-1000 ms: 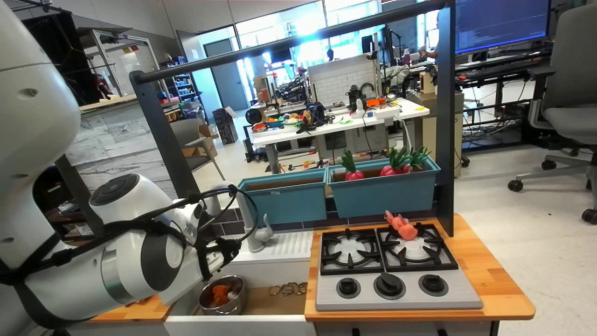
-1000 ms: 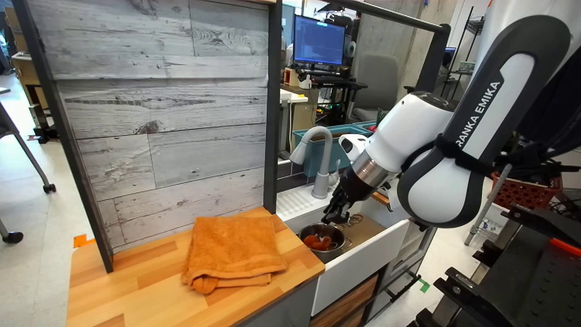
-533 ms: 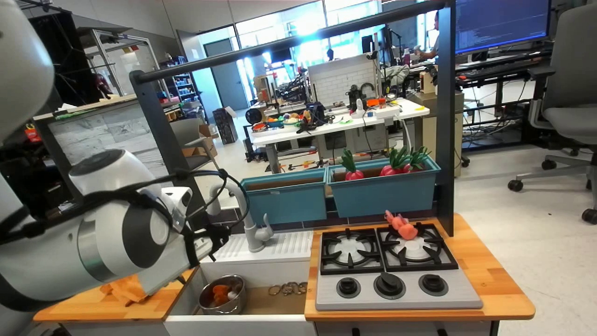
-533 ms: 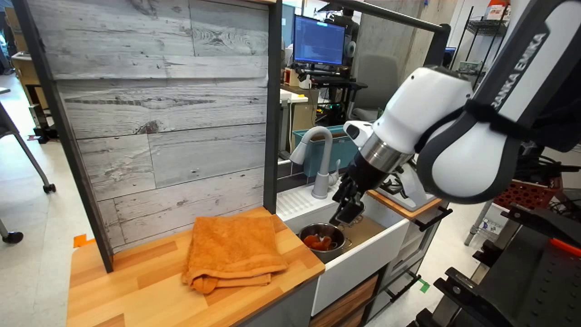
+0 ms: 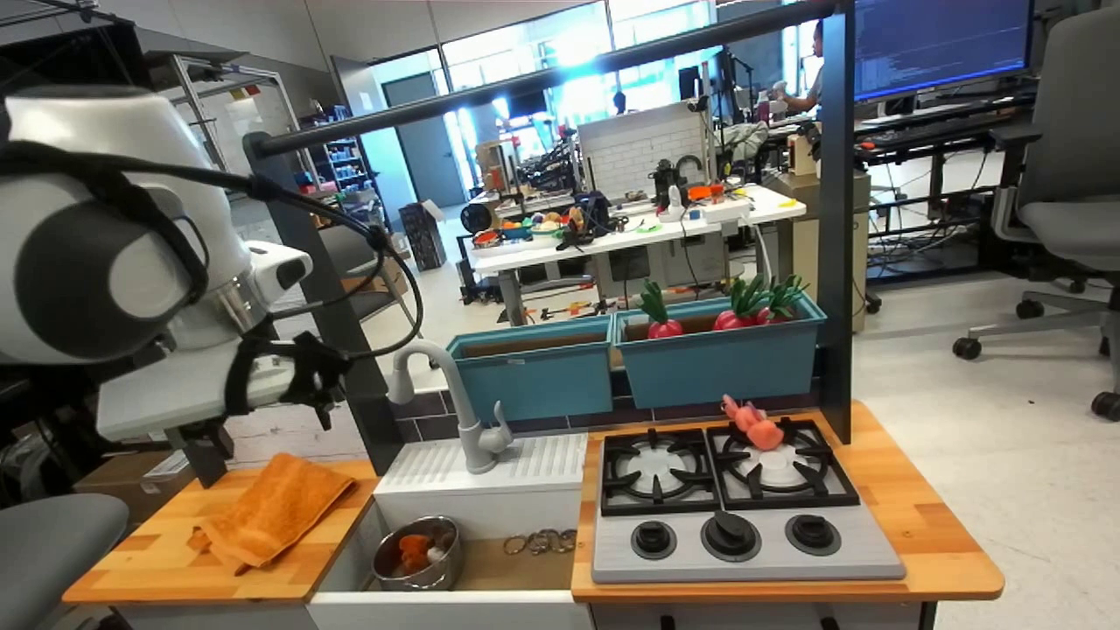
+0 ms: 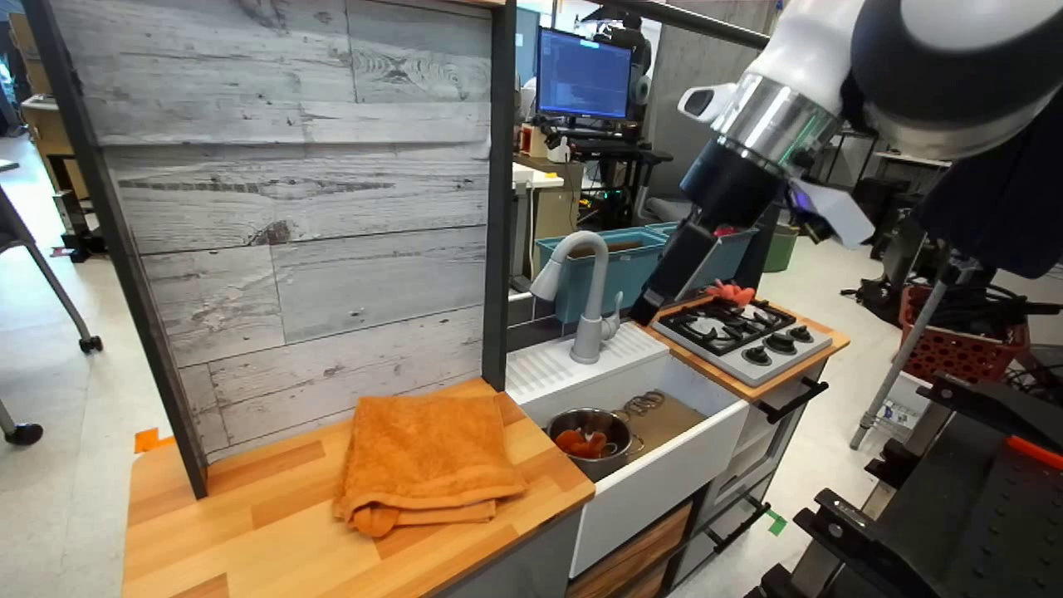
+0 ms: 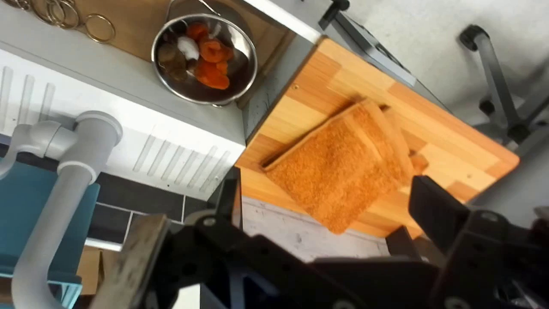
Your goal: Wipe the left side of the counter with the orange towel, place the plush toys on the stove inside the silver pot in the sink
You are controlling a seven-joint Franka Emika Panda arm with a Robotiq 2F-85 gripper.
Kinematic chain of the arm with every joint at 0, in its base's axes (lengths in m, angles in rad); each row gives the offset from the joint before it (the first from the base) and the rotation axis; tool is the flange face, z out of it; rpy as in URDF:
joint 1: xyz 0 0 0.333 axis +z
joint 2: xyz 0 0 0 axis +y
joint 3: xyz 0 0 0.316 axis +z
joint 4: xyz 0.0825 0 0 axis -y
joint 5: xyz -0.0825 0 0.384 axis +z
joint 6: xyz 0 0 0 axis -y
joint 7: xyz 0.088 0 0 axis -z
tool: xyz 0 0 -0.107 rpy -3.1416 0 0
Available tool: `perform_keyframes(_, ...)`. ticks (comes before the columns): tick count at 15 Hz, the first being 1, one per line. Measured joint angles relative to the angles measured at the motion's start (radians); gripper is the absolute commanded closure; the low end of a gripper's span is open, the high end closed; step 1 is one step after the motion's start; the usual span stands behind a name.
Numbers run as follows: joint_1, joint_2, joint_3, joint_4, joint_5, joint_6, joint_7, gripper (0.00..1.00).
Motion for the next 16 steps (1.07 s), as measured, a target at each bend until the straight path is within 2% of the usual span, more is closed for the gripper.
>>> perform_keyframes(1,-0.051,-0.017,0.055,-0.007,0.038,-0.019,-0.009,0.00)
perform_keyframes(3,-0.093,-0.036,0.093,-0.014,0.059,-0.038,-0.010,0.00)
perform_keyframes(6,-0.089,-0.033,0.092,-0.016,0.092,-0.053,-0.014,0.00)
perform_keyframes(8,-0.095,-0.024,0.102,-0.009,0.172,-0.144,-0.016,0.00)
perform_keyframes(11,-0.099,-0.021,0.082,0.020,0.316,-0.252,-0.015,0.00)
perform_keyframes(13,-0.119,-0.022,0.069,0.048,0.410,-0.240,-0.033,0.00)
perform_keyframes(16,-0.116,-0.020,0.054,0.055,0.425,-0.240,-0.053,0.00)
